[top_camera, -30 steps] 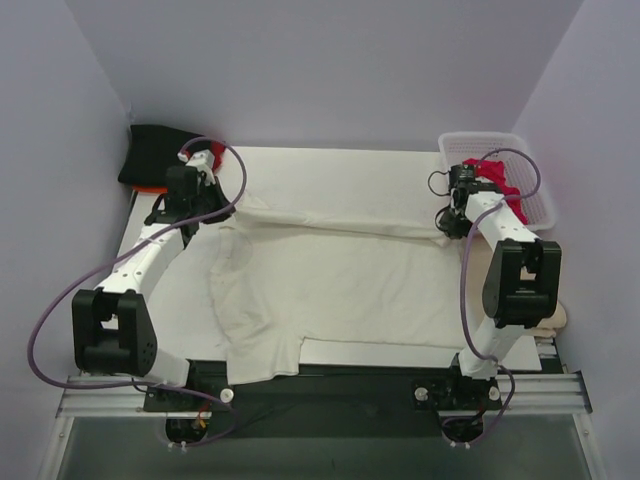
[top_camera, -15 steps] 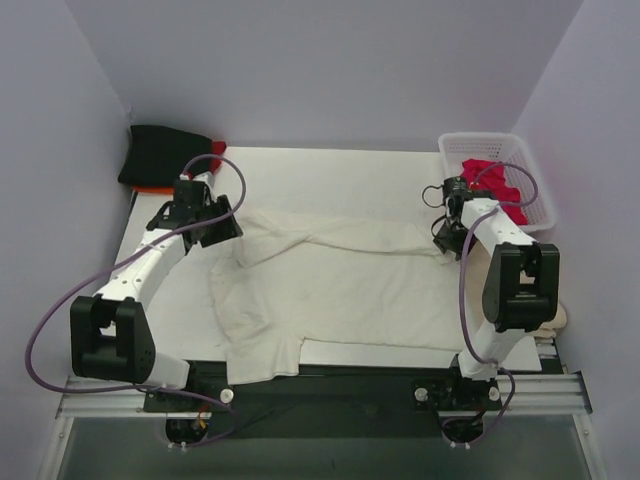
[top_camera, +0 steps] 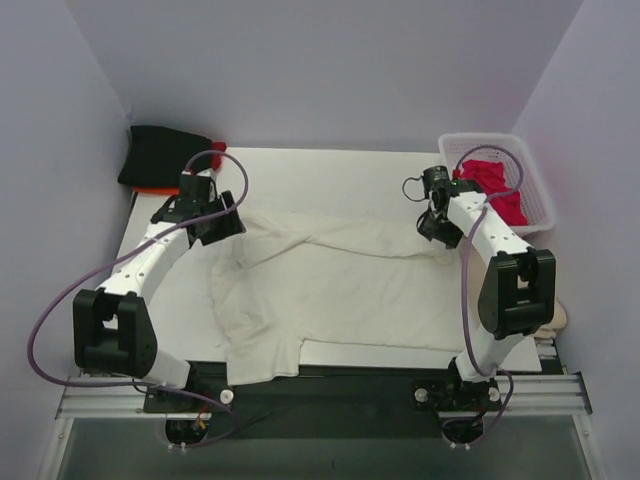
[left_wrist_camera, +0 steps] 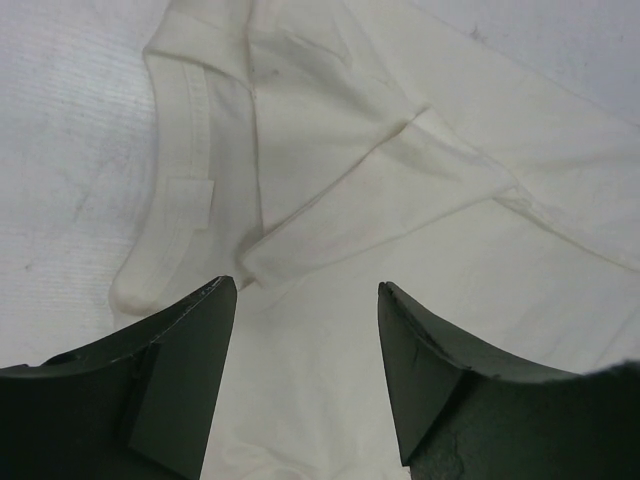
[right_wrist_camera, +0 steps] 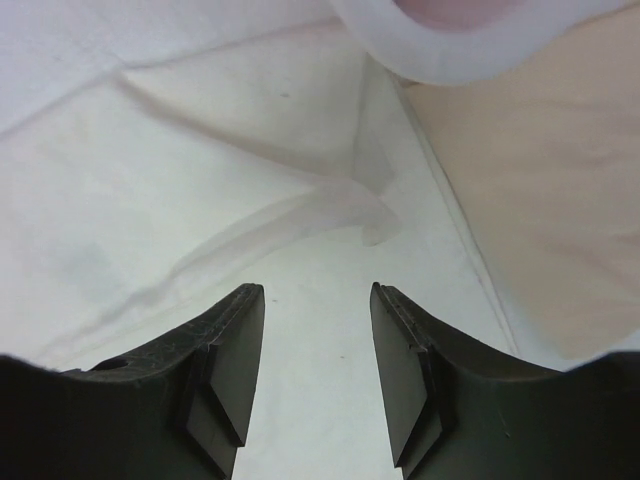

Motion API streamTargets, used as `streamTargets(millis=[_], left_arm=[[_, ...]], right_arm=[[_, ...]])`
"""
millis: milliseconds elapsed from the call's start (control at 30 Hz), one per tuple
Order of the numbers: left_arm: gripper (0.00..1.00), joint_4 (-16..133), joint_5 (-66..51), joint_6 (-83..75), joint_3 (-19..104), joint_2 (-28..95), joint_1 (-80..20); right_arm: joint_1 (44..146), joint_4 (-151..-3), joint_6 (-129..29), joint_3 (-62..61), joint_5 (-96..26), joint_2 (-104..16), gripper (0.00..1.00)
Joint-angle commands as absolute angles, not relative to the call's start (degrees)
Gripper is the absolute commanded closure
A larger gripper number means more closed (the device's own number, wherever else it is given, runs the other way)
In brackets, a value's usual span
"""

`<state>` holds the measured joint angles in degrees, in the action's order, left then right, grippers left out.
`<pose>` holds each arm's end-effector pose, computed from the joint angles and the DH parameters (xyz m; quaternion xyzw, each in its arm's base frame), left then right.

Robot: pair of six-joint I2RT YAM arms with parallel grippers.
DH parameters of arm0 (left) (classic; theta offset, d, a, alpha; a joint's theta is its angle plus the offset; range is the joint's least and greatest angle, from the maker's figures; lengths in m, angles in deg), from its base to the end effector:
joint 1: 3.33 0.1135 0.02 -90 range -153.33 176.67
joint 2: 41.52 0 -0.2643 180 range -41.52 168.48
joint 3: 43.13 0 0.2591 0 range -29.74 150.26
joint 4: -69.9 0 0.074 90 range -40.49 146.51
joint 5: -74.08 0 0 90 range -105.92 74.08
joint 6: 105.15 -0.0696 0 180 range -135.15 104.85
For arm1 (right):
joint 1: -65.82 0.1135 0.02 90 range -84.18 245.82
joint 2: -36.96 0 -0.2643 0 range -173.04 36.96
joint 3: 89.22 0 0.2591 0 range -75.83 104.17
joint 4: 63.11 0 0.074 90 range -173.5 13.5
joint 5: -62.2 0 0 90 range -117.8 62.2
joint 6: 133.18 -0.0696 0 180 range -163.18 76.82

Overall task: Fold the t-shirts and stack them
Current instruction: Fold the flattened tshirt in 1/3 of the way

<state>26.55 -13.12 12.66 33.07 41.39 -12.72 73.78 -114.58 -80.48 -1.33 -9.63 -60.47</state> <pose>0.3318 -0.0583 0.2355 -0.1421 0.9288 -0.1307 0.3163 0.3770 0.0308 0.2101 0.2803 0.9148 -0.0460 0.2869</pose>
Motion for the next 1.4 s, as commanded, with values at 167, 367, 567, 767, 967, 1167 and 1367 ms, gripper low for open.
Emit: streamTargets(millis=[167, 367, 567, 767, 967, 1167, 1367], left_arm=[[0.34, 29.3, -11.3, 16.2, 46.2, 55.0, -12.8], [0.38, 27.5, -10.5, 18.6, 51.9, 63.4, -13.4], [0.39, 30.2, -8.1, 19.1, 53.7, 67.1, -14.1], [0.39, 28.0, -10.4, 19.7, 57.9, 71.5, -14.7], [0.4, 20.4, -18.0, 21.3, 61.1, 73.8, -14.8], [0.41, 15.2, -20.2, 22.5, 64.4, 76.7, -14.7], [0.43, 7.5, -24.9, 23.8, 68.5, 79.9, -14.5]], right_arm=[[75.7, -117.0, -79.6, 11.3, -13.7, -70.7, 0.55], [77.4, -117.6, -79.0, 16.0, -15.6, -75.7, 0.55], [77.7, -117.7, -78.8, 17.2, -16.3, -77.8, 0.55], [77.7, -117.8, -78.4, 18.1, -17.5, -79.4, 0.56], [77.8, -117.9, -77.8, 18.9, -19.6, -80.8, 0.56], [77.7, -118.3, -77.1, 20.2, -21.5, -82.1, 0.56], [77.7, -119.1, -77.1, 21.1, -23.0, -83.5, 0.56]])
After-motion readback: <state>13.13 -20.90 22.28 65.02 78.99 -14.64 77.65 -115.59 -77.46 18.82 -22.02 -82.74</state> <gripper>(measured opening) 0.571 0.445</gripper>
